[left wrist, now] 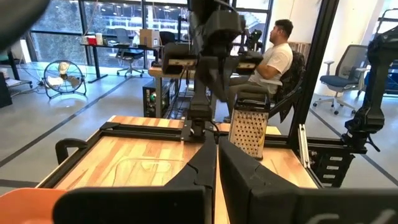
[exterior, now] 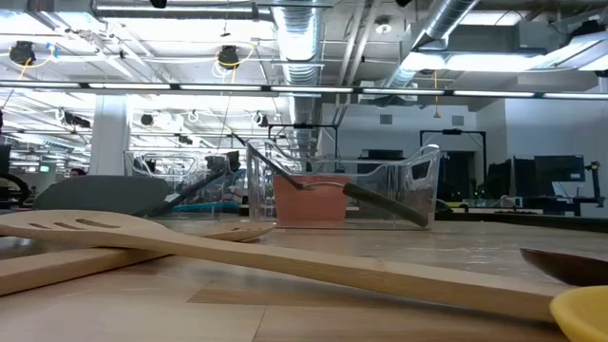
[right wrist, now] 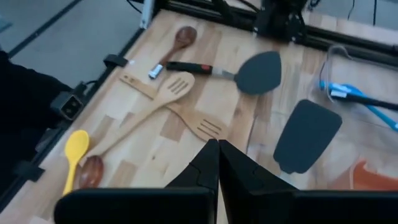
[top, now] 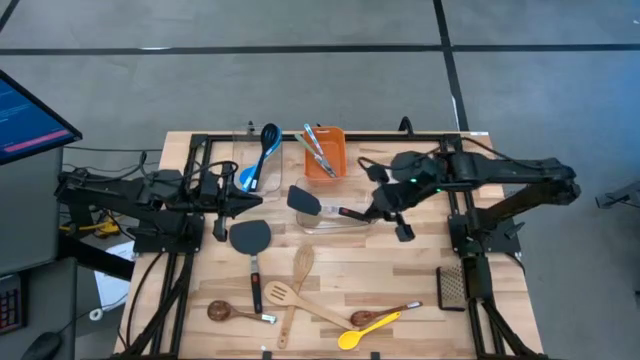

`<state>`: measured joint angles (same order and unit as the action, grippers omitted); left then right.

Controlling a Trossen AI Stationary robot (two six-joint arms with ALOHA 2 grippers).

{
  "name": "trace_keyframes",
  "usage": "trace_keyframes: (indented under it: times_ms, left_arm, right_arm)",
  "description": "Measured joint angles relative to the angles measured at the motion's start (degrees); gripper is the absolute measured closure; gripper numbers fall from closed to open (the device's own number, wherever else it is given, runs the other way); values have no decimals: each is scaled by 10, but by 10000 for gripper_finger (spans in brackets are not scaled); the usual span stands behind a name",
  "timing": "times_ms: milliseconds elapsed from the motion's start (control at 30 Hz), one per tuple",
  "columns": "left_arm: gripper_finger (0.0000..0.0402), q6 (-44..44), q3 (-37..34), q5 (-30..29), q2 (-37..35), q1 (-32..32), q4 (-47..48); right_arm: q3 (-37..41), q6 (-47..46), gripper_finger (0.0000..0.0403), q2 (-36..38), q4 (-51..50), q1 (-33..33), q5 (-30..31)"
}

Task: Pick & Place Kitchen Items
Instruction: Put the bottom light brown slotted spatula into the top transparent bin

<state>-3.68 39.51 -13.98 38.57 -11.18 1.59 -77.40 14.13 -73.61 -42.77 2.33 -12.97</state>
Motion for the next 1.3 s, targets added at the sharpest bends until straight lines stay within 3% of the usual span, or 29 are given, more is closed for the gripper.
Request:
trace_keyframes:
  times_ms: [167, 400, 600, 767, 1100, 1300]
  left_arm:
    - [399, 0, 0, 1, 8, 0, 0]
    - [399, 0, 0, 3, 21, 0, -2]
    - [399, -2, 0, 5, 42, 0, 0]
    - [399, -3, 0, 40, 67, 0, -2]
    - [399, -63, 0, 138, 117, 0, 0]
    - [399, -91, 0, 159, 151, 0, -5]
  right_arm:
    - [68, -6, 402, 69, 8, 19, 4]
    - [238, -82, 402, 188, 139, 40, 42]
    - [340, -126, 402, 240, 246, 64, 56]
    - [382, -127, 402, 239, 305, 84, 57]
    - [384, -127, 402, 186, 323, 119, 56]
    - [383, -127, 402, 156, 332, 128, 56]
